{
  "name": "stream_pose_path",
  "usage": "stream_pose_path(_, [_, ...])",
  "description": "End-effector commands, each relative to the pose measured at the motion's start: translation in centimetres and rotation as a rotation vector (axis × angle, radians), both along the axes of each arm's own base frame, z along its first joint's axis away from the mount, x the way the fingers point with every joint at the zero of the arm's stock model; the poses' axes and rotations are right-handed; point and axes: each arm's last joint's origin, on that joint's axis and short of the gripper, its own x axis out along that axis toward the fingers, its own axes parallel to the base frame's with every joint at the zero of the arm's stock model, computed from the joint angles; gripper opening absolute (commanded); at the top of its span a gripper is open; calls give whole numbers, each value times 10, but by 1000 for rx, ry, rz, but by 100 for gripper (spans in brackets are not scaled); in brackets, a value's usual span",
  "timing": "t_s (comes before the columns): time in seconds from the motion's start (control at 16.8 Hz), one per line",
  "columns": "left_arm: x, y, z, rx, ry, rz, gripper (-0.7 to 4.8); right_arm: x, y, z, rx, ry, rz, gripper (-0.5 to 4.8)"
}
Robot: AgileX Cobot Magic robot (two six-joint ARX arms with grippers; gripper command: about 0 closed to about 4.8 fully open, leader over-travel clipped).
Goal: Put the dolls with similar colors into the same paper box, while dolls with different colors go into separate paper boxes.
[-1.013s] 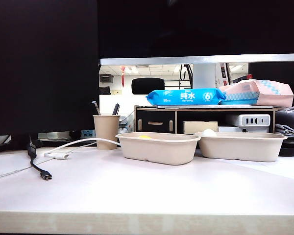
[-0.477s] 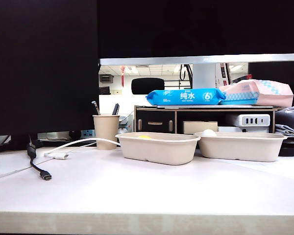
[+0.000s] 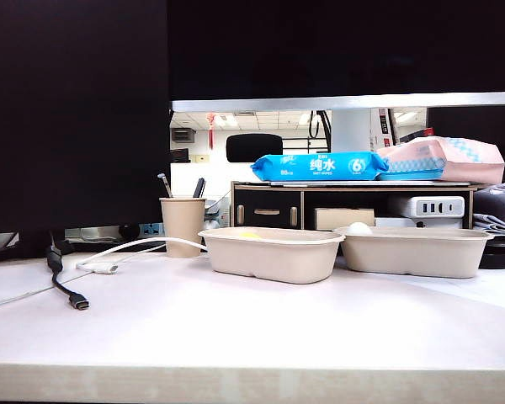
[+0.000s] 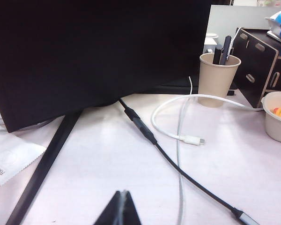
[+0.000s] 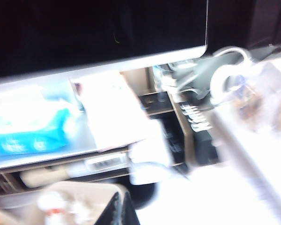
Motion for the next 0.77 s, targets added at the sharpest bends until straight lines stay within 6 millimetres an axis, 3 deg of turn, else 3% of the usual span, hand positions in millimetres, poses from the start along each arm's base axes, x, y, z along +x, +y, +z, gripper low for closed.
stream_pose_path(0.06, [0, 0, 1, 0, -6, -1, -5, -6, -1, -46, 77, -109, 116, 0])
stream_pose_path(0.48, [0, 0, 1, 0, -6, -1, -5, -3, -6, -132, 68, -118, 24, 0])
stream_pose_path(0.77, [0, 0, 1, 0, -6, -1, -5, -2, -11, -165, 28, -76, -140, 0])
